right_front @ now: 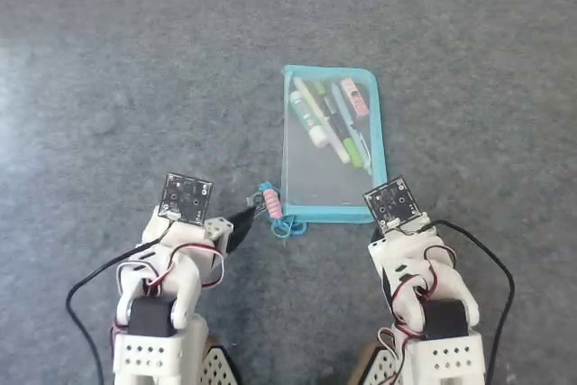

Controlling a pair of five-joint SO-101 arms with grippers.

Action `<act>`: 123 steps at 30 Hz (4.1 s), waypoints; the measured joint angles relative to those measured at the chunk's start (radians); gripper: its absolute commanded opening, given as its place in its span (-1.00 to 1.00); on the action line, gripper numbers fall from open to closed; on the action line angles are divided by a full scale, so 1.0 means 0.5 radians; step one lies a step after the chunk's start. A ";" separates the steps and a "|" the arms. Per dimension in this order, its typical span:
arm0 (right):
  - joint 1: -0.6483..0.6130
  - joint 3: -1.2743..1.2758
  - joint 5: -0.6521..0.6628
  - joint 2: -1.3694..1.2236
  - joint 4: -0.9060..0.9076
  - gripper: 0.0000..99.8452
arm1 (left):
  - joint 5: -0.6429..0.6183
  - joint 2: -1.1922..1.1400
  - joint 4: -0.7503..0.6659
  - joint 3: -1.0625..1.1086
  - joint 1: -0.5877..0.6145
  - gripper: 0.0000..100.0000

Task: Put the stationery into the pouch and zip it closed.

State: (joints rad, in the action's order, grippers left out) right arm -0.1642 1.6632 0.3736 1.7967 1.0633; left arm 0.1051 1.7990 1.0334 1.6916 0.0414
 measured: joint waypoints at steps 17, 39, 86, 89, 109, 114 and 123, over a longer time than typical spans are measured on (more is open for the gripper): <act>0.000 0.000 0.000 0.000 0.000 -0.97 | 0.000 0.000 0.334 0.000 -0.003 -0.32; 0.000 0.000 0.000 0.000 0.000 -0.97 | 0.000 0.000 0.334 0.000 -0.003 -0.32; 0.000 0.000 0.000 0.000 0.000 -0.97 | 0.000 0.000 0.334 0.000 -0.003 -0.32; 0.000 0.000 0.000 0.000 0.000 -0.97 | 0.000 0.000 0.334 0.000 -0.003 -0.32; 0.000 0.000 0.000 0.000 0.000 -0.97 | 0.000 0.000 0.334 0.000 -0.003 -0.32; 0.000 0.000 0.000 0.000 0.000 -0.97 | 0.000 0.000 0.334 0.000 -0.003 -0.32; 0.000 0.000 0.000 0.000 0.000 -0.97 | 0.000 0.000 0.334 0.000 -0.003 -0.32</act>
State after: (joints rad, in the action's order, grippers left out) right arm -0.1642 1.6632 0.3736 1.7967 1.0633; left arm 0.1051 1.7990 1.2006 1.6916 0.0399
